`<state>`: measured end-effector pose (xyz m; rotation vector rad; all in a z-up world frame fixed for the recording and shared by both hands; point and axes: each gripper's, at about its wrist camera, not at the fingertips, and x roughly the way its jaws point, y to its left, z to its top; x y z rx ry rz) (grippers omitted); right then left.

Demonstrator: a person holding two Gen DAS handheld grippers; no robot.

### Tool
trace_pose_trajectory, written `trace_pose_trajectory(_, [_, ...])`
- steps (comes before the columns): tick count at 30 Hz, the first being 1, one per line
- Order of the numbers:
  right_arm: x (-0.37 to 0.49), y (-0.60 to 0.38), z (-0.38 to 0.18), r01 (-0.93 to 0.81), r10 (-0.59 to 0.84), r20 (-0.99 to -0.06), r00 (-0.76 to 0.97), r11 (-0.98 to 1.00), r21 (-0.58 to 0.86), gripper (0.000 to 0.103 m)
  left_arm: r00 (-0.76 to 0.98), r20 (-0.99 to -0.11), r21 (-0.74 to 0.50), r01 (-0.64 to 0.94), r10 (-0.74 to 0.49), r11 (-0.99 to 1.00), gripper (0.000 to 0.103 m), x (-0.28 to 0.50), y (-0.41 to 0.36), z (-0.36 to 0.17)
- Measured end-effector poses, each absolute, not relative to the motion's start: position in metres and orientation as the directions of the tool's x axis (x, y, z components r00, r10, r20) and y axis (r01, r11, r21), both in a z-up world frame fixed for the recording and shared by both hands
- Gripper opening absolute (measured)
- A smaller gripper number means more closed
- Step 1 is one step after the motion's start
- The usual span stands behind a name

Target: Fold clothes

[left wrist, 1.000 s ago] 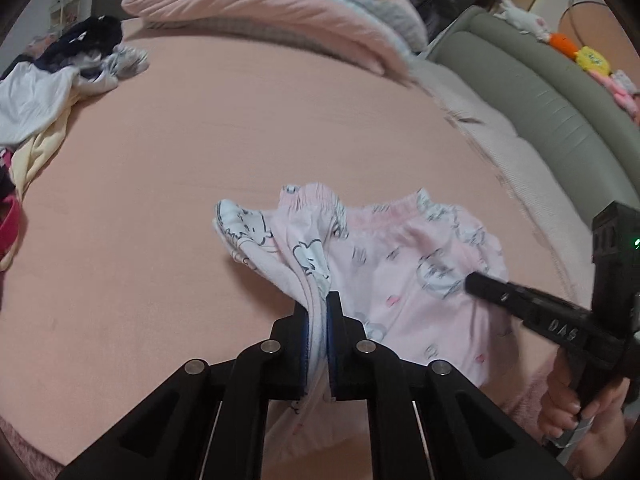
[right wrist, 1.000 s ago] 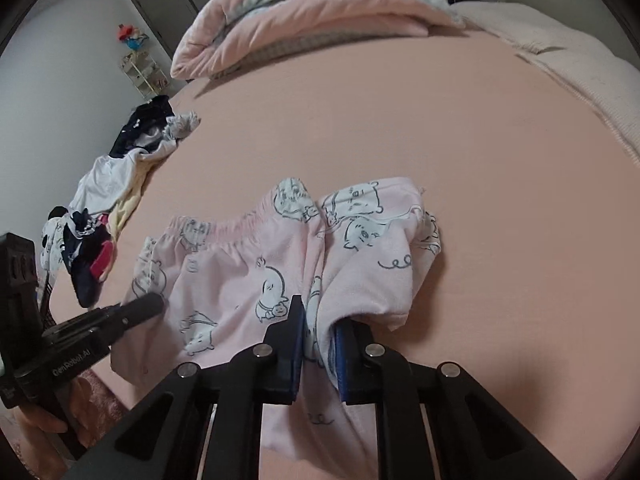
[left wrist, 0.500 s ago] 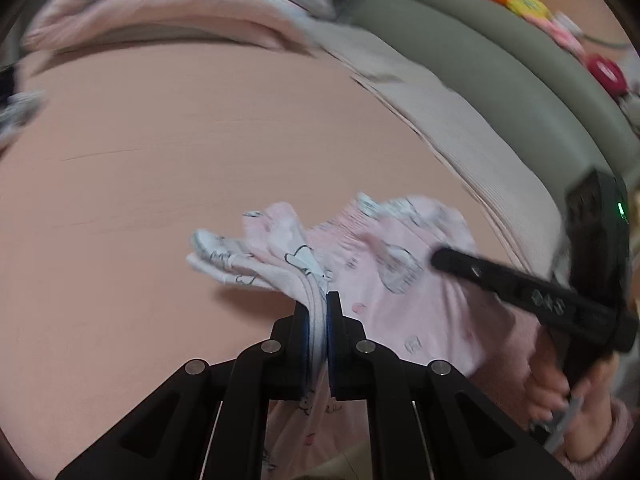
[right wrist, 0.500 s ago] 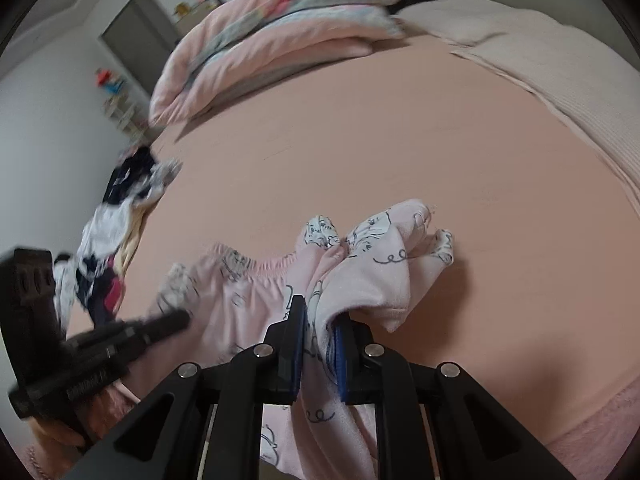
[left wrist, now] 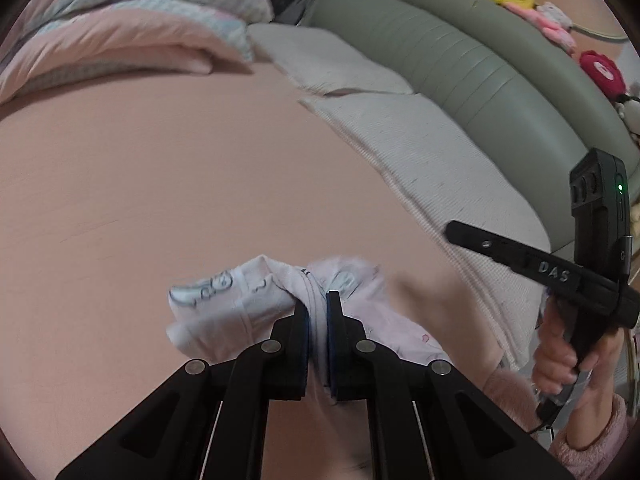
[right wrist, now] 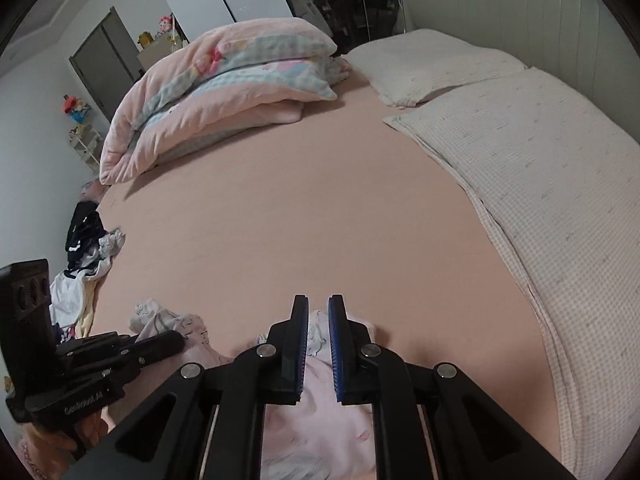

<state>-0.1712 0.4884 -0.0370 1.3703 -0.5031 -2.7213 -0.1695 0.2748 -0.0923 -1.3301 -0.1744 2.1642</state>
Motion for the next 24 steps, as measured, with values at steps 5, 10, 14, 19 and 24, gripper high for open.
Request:
trace_pose_trajectory(5, [-0.155,0.485,-0.087,-0.121,-0.235,-0.831,-0.504,-0.934,0.337,0.009,-0.274,-0.81,-0.439,-0.304,0.519,-0.845,0.005,-0.137,0.239,-0.124])
trace_pose_trajectory(10, [-0.138,0.467,-0.113,-0.101,-0.242,-0.858,-0.453,-0.942,0.32,0.014,-0.227,-0.812,-0.496,-0.214,0.537,-0.841,0.006,-0.098,0.207,-0.152])
trace_pose_trajectory(14, [-0.127,0.458,-0.11,-0.045,-0.227,-0.854,-0.467,-0.959,0.279,0.053,-0.204,-0.783,-0.569,-0.147,0.588,-0.809,0.006,-0.088,0.198,-0.169])
trace_pose_trajectory(19, [-0.134,0.466,-0.113,0.013,-0.197,-0.866,-0.46,-0.976,0.215,0.07,-0.243,-0.766,-0.593,-0.09,0.595,-0.8,0.019,-0.086,0.201,-0.177])
trace_pose_trajectory(24, [-0.159,0.465,-0.142,0.064,-0.282,-0.888,-0.363,-0.958,0.279,0.071,-0.227,-0.735,-0.651,-0.028,0.639,-0.759,0.037,-0.087,0.205,-0.187])
